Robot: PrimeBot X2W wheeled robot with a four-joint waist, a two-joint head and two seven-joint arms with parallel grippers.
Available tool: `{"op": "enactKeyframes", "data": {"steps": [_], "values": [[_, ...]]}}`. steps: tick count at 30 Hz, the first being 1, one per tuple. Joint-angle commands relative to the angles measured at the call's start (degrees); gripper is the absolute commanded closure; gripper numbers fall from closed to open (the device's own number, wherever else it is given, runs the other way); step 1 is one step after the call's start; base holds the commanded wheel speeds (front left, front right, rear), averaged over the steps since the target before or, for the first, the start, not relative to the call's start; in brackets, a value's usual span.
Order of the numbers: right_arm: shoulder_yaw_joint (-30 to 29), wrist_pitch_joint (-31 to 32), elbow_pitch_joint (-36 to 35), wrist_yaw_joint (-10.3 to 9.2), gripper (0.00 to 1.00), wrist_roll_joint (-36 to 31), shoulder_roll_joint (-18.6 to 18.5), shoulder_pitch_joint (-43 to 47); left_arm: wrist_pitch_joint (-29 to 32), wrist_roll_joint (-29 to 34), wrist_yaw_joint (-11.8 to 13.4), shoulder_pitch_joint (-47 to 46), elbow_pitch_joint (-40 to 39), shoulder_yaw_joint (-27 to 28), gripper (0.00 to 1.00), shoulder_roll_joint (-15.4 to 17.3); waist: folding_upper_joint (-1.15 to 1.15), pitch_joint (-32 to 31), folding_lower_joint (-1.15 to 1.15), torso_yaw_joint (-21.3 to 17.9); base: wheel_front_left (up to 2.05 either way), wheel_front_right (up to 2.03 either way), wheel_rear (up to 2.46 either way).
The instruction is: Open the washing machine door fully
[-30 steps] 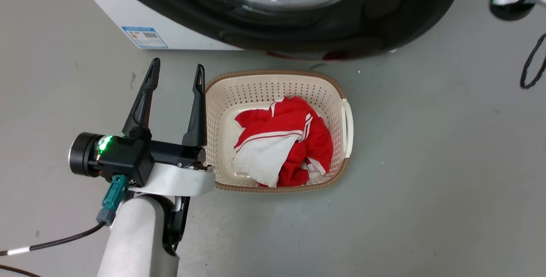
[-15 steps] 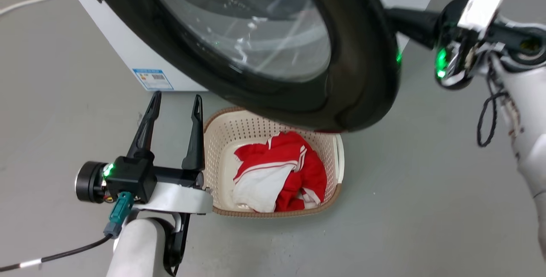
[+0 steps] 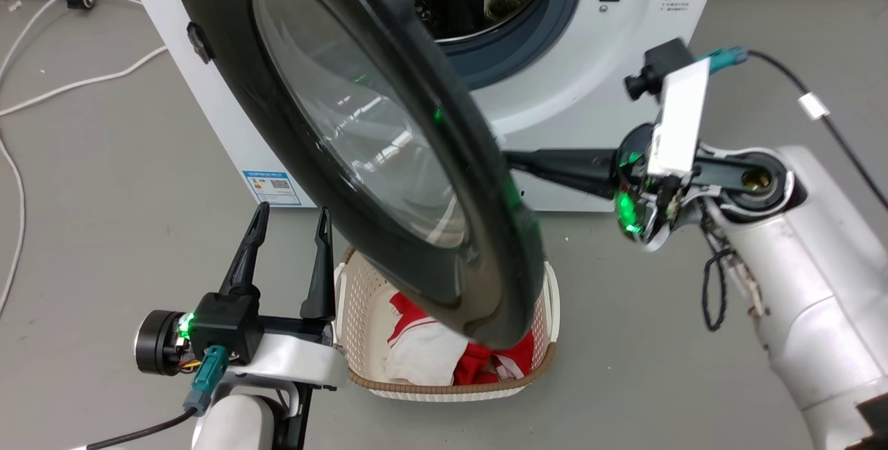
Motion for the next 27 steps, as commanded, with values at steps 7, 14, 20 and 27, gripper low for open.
{"op": "enactKeyframes", "data": {"steps": [7, 14, 20, 27], "values": [[2.5, 0.5, -6.1, 0.14, 1.00, 1.2, 2.5, 5.3, -0.1, -0.3, 0.3, 1.5, 0.3, -0.3, 0.00, 0.0, 0.00, -1.8, 0.01, 0.7, 0.00, 0.00, 0.00], [4.3, -1.9, -9.1, 0.14, 1.00, 1.4, 3.9, 8.5, -0.1, -0.6, 0.5, 2.4, 0.6, -0.7, 0.00, 0.0, 0.00, -2.9, 0.01, 1.1, 0.00, 0.00, 0.00], [1.6, -12.2, -10.6, 0.14, 1.00, -1.2, 3.9, 10.7, -0.1, -0.8, 0.6, 3.3, 0.8, -0.9, 0.00, 0.0, 0.00, -3.9, 0.01, 1.1, 0.00, 0.00, 0.00], [-4.4, -27.1, -11.0, 0.14, 1.00, -4.2, 2.1, 15.8, -0.1, -0.9, 0.9, 4.4, 1.0, -0.5, 0.00, 0.0, 0.00, -5.6, 0.01, 0.6, 0.00, 0.00, 0.00]]}}
